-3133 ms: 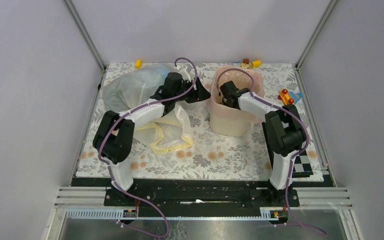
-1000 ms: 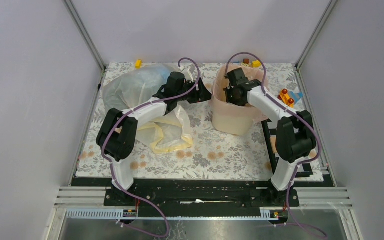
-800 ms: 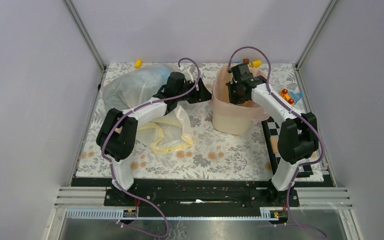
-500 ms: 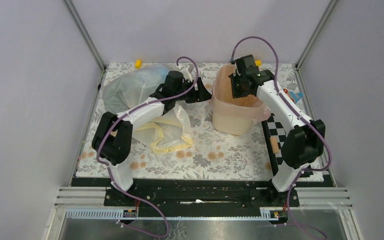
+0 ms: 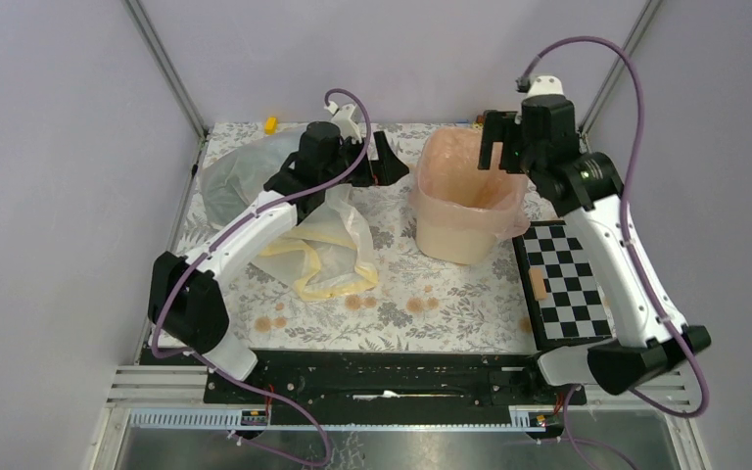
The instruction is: Put the trash bags into the trash bin
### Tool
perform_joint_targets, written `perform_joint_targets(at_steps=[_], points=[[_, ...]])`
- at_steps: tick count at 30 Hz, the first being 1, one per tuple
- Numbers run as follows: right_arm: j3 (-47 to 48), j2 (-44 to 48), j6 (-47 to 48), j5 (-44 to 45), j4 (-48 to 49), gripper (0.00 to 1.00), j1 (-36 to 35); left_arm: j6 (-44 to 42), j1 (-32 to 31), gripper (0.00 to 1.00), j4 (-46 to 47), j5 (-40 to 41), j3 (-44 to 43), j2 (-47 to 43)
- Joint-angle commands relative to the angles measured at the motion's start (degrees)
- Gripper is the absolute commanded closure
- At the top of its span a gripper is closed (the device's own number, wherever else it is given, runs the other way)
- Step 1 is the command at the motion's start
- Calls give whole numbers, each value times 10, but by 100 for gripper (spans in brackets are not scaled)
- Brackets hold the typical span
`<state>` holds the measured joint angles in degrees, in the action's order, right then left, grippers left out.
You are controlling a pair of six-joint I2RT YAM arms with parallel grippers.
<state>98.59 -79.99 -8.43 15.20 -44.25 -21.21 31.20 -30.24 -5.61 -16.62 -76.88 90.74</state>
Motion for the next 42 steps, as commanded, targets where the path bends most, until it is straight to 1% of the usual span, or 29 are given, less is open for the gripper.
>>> perform_joint_targets(at_steps=[1, 4, 8, 11, 16, 21, 23, 27, 29, 32, 35, 38, 42], points=[[-77, 68, -38, 111, 22, 0, 3, -28, -13, 1, -31, 21, -42, -37], [-143, 116, -54, 128, 60, 0, 7, -35, -27, 1, -33, 37, -41, -45], [-191, 156, -86, 153, 64, 0, 8, -40, -47, 1, -58, 57, -55, -44], [-241, 204, -98, 138, 86, 0, 8, -48, -59, 1, -62, 93, -37, -72], [-352, 310, -71, 102, 167, 0, 7, -49, -61, 1, -36, 137, 59, -147], [-431, 388, -67, 102, 199, 0, 7, -35, -61, 1, 21, 160, 181, -217], [-477, 423, -67, 105, 209, 0, 8, -39, -62, 1, 57, 156, 237, -245], [-574, 514, -68, 126, 235, 0, 8, -42, -66, 1, 190, 138, 382, -307], [-620, 574, -82, 126, 248, 0, 7, -34, -67, 1, 235, 140, 434, -321], [-677, 649, -100, 139, 272, 0, 7, -30, -68, 1, 257, 149, 470, -322], [-746, 698, -102, 155, 311, 0, 7, -52, -69, 1, 259, 163, 482, -321], [-812, 708, -84, 126, 387, 0, 7, -84, -69, 1, 285, 188, 501, -324], [-879, 675, -28, 122, 523, 0, 7, -139, -66, 1, 290, 239, 508, -323]])
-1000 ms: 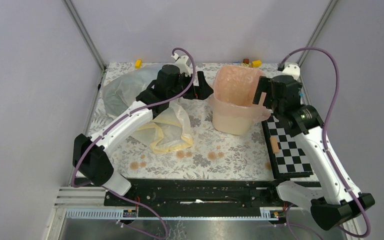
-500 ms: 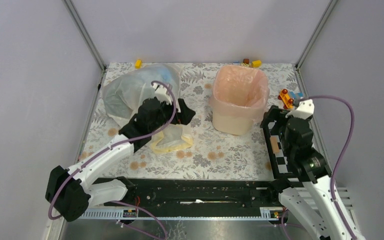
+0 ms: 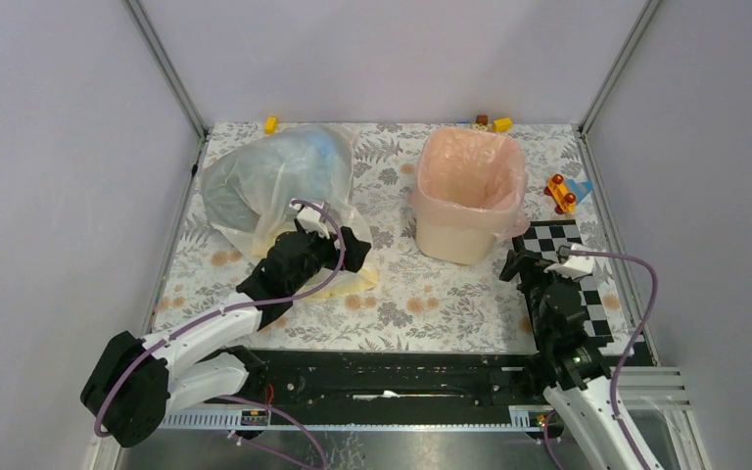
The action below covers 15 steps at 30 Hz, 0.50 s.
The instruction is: Put the trash bags into the trash bin
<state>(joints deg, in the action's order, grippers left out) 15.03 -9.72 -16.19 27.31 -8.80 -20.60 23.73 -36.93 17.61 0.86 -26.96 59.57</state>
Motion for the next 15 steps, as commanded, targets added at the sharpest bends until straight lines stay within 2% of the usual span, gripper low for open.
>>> perform_joint_targets(at_steps=[1, 5, 8, 12, 15], points=[[-54, -45, 65, 5, 203, 0, 1, -76, 4, 1, 55, 82, 9, -11], [-68, -170, 92, 57, 321, 0, 4, -102, 49, 1, 49, 118, 6, -1], [-59, -275, 112, 54, 395, 0, 26, -96, 93, 1, 65, 117, 12, 6], [-74, -385, 82, -27, 504, 0, 128, -112, 135, 1, 107, 146, 25, 21], [-117, -465, 82, -63, 648, 0, 174, -127, 177, 1, 125, 142, 28, 41]])
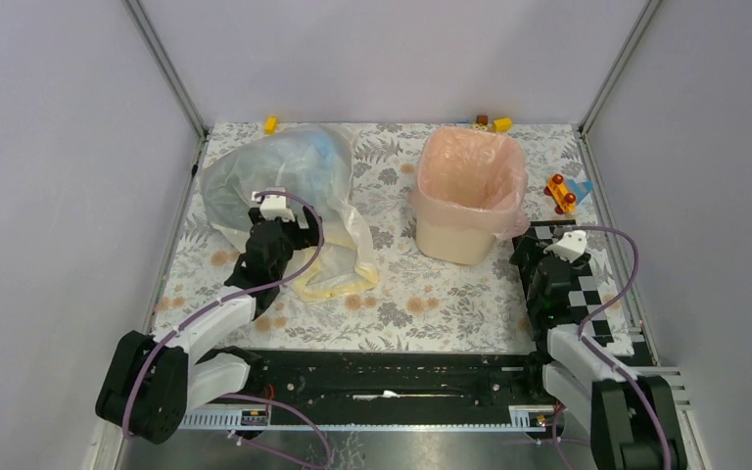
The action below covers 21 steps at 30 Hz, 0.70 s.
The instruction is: Put the trash bags into the trash bin
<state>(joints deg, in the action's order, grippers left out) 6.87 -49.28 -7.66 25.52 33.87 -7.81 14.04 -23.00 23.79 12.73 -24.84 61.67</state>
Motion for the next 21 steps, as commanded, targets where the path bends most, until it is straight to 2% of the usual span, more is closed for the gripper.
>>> perform_joint_targets(at_steps=[1, 4, 10, 12, 13, 15, 16, 18, 19, 21], points=[[-40, -98, -2, -40, 266, 0, 50, -31, 49, 1, 67, 20, 9, 27], [-30, -204, 20, -33, 358, 0, 51, -34, 73, 1, 117, 20, 29, 47], [-19, -414, 54, -78, 570, 0, 51, -70, 98, 1, 132, 26, 20, 69], [-3, -387, 48, -82, 483, 0, 51, -93, 106, 1, 170, 27, 40, 79], [19, -377, 45, -84, 428, 0, 52, -107, 111, 1, 218, 23, 62, 89], [69, -398, 55, -91, 376, 0, 52, -113, 132, 1, 308, 2, 102, 122], [72, -393, 52, -91, 357, 0, 52, -112, 140, 1, 326, -10, 105, 138], [62, -385, 50, -88, 364, 0, 52, -115, 151, 1, 299, -20, 80, 164], [64, -396, 55, -90, 381, 0, 52, -122, 155, 1, 311, -25, 75, 177], [71, -389, 51, -89, 354, 0, 53, -129, 160, 1, 343, -29, 79, 197]])
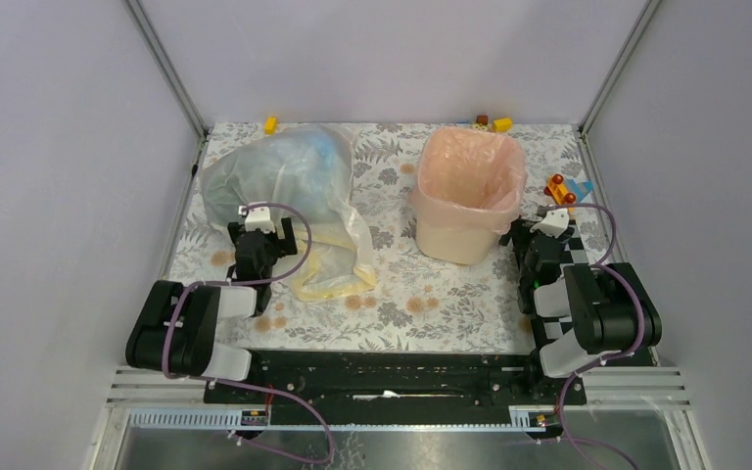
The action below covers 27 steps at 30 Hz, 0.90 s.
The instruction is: Put the trash bags into the trash bin
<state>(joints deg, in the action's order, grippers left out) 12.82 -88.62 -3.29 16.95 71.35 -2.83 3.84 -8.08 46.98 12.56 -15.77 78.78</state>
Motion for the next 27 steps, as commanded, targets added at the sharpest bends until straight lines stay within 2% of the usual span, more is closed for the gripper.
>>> perform_joint_targets(at_steps=[1, 2, 6, 27], points=[[12, 6, 6, -4, -28, 0, 2, -29, 13, 1, 151, -28, 0, 44], [11, 1, 8, -5, -16, 0, 2, -28, 16, 1, 195, -32, 12, 63], [10, -1, 9, -5, -8, 0, 2, -3, 46, 1, 190, -62, 7, 79], [10, -2, 8, -5, -8, 0, 2, -4, 47, 1, 202, -63, 11, 82]])
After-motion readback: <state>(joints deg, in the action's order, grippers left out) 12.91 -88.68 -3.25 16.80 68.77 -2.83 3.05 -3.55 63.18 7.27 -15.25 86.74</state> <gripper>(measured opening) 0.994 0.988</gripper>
